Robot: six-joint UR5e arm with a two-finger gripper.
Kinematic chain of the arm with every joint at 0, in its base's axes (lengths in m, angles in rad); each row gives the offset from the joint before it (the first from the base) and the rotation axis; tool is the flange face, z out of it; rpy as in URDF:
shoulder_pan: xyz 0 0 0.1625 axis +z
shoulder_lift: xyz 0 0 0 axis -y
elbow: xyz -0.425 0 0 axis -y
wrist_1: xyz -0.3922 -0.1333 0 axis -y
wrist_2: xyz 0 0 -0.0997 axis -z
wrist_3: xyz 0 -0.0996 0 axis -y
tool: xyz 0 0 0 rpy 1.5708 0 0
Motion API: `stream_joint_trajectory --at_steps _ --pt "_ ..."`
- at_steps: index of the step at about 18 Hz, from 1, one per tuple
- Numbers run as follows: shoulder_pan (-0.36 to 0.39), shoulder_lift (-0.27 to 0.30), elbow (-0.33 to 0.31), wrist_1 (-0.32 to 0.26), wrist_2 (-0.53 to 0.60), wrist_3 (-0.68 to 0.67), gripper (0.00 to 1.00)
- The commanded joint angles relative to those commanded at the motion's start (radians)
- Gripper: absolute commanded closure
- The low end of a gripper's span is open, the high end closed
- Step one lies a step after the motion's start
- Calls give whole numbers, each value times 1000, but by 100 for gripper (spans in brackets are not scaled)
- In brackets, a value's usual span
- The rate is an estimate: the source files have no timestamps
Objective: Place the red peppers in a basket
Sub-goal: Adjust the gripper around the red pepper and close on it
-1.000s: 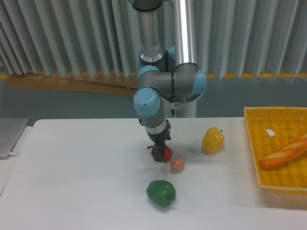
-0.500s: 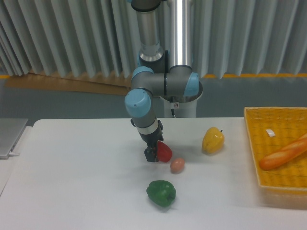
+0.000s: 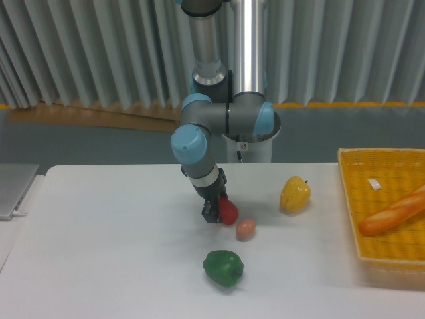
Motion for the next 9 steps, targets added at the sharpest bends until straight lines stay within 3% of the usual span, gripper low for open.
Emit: stream_joint_trajectory --at_steps 3,9 --pt "3 2 0 0 2 -5 65" --pt "29 29 11 -6 3 -17 66"
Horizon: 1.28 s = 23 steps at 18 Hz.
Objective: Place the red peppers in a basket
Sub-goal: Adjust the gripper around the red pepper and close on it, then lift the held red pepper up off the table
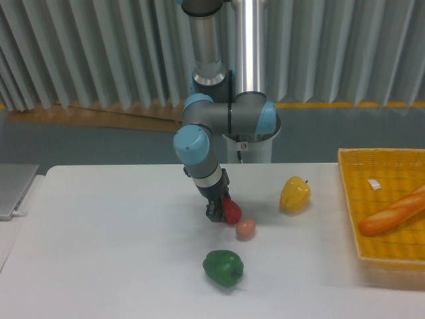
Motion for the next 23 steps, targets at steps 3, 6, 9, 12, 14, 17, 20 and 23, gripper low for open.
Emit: stream_joint_trajectory --at_steps 3,6,9,12,14,17,20,23 --pt "31 38 0 -20 0 0 66" --pt "61 63 8 -31 -14 -20 66" --pt "98 98 9 -43 -38 -23 66" --pt "140 138 21 -77 -95 -14 66" --pt "170 170 22 -84 -139 -12 66" --pt "221 209 28 -109 -218 -12 66" --pt "255 232 57 -165 -227 -9 66" --pt "310 255 77 -221 -241 58 66"
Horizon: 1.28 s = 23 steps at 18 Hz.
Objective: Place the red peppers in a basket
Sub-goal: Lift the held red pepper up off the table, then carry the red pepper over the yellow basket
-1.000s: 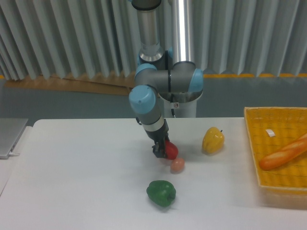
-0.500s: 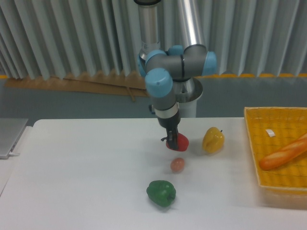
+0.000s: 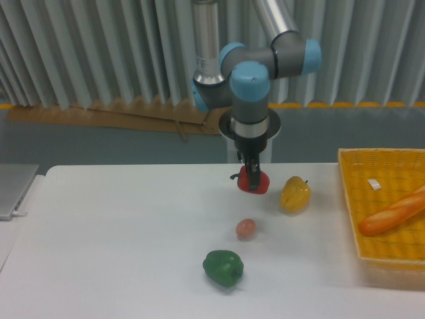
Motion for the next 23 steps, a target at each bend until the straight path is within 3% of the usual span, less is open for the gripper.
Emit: stream_joint_trajectory --at_steps 6,23 --pt "166 6 11 -48 -8 235 66" --pt "511 -21 12 -32 6 772 65"
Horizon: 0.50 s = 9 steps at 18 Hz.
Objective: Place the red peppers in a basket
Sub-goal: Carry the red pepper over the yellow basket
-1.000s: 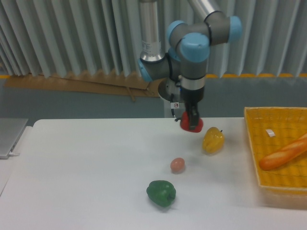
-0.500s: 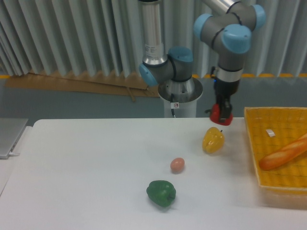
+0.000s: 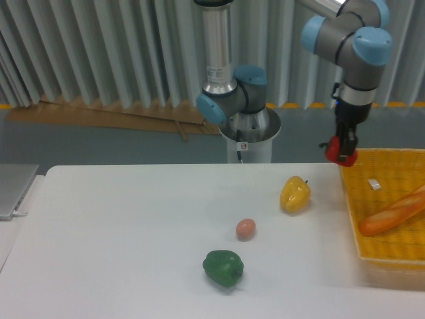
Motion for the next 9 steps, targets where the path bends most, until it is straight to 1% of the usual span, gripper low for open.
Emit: stream_joint_trajectory --at_steps 2,6,9 --pt "26 -12 8 3 0 40 65" --pt "71 -60 40 5 -2 107 65" --pt "75 -116 75 9 0 109 65"
